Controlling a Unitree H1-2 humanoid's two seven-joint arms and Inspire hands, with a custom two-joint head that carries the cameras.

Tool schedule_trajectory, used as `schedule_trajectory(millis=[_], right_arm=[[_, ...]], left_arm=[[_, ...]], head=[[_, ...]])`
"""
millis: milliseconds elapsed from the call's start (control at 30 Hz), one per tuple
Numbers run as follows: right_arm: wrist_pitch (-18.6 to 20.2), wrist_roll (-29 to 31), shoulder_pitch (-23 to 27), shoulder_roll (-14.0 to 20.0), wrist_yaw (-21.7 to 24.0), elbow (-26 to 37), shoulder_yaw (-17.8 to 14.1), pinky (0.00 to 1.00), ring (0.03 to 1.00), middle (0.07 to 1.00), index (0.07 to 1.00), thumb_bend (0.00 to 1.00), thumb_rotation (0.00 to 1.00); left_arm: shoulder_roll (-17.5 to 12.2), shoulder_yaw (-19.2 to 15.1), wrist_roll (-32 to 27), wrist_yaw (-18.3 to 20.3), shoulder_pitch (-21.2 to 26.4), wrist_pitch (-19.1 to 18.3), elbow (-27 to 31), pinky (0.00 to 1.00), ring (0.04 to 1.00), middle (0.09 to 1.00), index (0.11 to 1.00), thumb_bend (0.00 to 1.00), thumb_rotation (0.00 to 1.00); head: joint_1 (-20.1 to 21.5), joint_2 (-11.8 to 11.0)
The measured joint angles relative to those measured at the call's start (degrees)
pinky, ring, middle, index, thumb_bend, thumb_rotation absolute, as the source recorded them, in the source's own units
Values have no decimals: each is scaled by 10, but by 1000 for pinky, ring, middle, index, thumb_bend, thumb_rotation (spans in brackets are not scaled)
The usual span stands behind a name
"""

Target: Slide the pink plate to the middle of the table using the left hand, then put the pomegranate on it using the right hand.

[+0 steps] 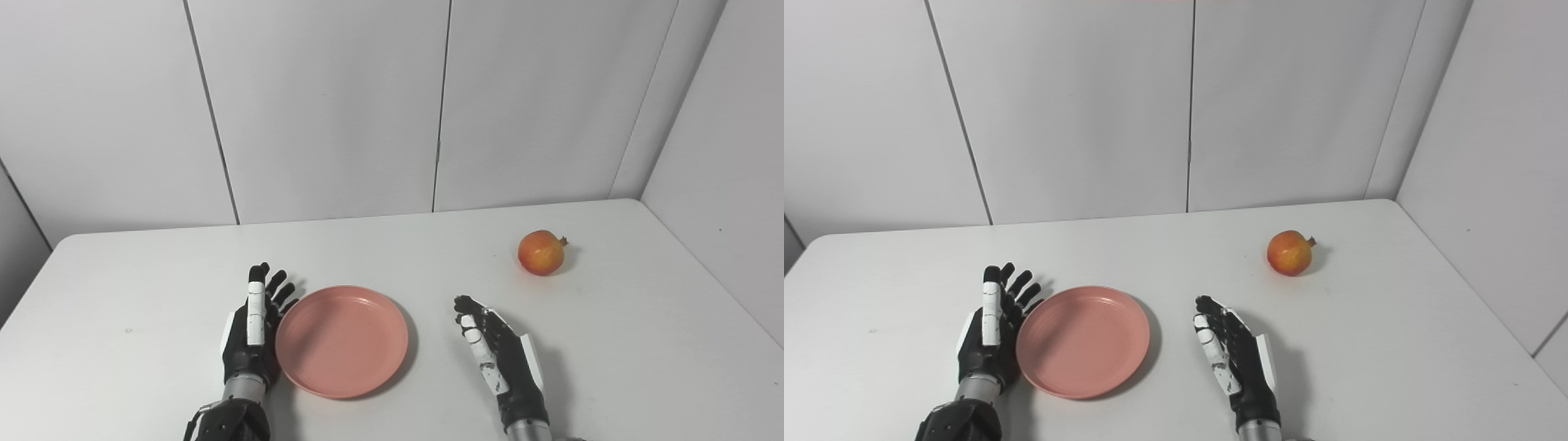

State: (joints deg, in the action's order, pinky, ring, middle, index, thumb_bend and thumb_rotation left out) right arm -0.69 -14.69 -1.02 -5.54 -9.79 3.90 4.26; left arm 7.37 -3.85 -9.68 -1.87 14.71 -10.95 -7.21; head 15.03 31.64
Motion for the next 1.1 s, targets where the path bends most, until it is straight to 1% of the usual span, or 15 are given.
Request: schedule_trajectory(millis=[133,267,300,367,400,467,533,567,633,667,700,733,900,1000,1100], right_arm=[[-3,-12,9,1,-19,-7,-5,692,697,683,653,593,798],[-3,-7,12,6,-19,-6,-12,674,684,684,661,617,808],[-3,-9,12,8,-18,-2,-12,673,684,688,666,618,810],[-3,-16,13,20,-17,13,-9,621,648,677,680,561,738],[-7,-23,14,29,-15,17,-6,584,623,670,683,548,624],[-28,-40,18,54,-8,24,4,549,609,671,675,560,499],[-32,-62,23,77,1,43,11,536,605,671,671,569,458],[-32,-71,27,85,3,51,10,514,595,668,672,570,422],[-32,-81,42,102,5,60,6,484,577,664,662,572,396],[-32,-86,50,108,7,63,4,478,567,652,581,538,284],[-32,-90,61,118,9,66,2,482,566,639,529,516,214],[-32,-91,73,125,11,66,-1,496,574,629,507,507,184],[-32,-143,111,171,28,70,-2,498,569,615,493,503,166],[-31,-207,121,192,29,70,2,467,542,602,494,506,169],[-19,-282,140,206,32,69,10,472,536,596,495,511,172]], left_arm=[[0,-2,0,0,5,35,-26,862,906,938,990,959,904],[1,-3,1,0,7,44,-28,854,911,943,984,940,931],[1,-2,2,-1,6,45,-28,850,911,944,984,938,937],[1,-1,8,-4,6,45,-28,868,913,949,986,939,941],[1,-1,10,-5,6,45,-28,871,909,944,978,951,927],[1,-1,10,-5,6,45,-28,863,903,938,969,964,912],[2,-2,10,-5,7,45,-28,856,899,936,968,970,907],[2,-2,10,-5,6,45,-28,866,900,936,972,976,907],[3,-3,10,-5,7,47,-30,888,908,940,981,983,903],[4,-2,8,-4,6,51,-33,892,911,942,983,980,899],[5,-3,5,-4,7,56,-38,887,911,942,984,976,894],[6,-3,2,-3,7,60,-40,880,907,938,982,977,885],[16,-13,-15,-5,8,62,-41,834,885,920,970,958,865],[16,-15,-15,-5,10,62,-42,869,897,929,975,967,877],[15,-15,-14,-5,13,61,-46,848,891,932,980,985,886]], head=[[-4,0],[-4,0],[8,3],[11,4],[14,8],[19,10],[19,10],[44,10],[44,2],[44,2],[54,-3],[54,-5],[46,-8],[40,-11],[45,-11]])
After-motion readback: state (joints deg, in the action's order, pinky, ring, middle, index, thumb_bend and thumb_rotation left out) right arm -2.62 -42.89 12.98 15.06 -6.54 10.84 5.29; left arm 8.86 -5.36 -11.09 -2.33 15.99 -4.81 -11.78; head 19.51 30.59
